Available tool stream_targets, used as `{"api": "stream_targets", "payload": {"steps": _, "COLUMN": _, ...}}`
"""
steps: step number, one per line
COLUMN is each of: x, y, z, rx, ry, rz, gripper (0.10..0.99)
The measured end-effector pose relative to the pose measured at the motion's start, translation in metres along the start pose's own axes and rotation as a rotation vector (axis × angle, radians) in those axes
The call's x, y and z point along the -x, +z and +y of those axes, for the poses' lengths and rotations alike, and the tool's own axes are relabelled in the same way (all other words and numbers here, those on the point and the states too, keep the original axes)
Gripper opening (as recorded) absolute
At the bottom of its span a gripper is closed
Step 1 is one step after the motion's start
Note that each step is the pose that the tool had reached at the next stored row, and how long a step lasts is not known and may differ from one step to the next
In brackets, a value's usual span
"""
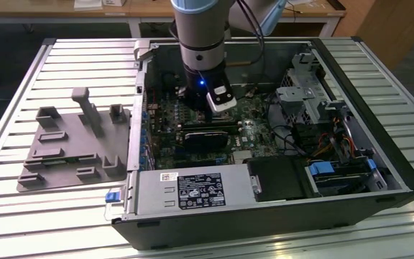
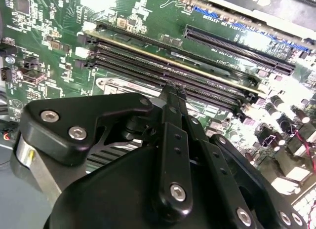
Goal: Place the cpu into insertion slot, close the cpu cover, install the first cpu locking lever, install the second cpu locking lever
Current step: 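Install the second cpu locking lever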
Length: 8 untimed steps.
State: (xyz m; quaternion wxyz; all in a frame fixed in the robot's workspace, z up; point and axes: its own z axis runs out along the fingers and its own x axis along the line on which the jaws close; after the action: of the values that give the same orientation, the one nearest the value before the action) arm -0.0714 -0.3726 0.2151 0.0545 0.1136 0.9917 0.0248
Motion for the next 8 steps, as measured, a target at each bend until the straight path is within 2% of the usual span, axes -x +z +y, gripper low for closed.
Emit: {"api": "stream_targets", "payload": {"steps": 8, "x": -0.0041, "y": 0.0057, "z": -0.0058, "rx": 0.046, "ry": -0.010, "rz": 0.0111, "gripper": 0.102}}
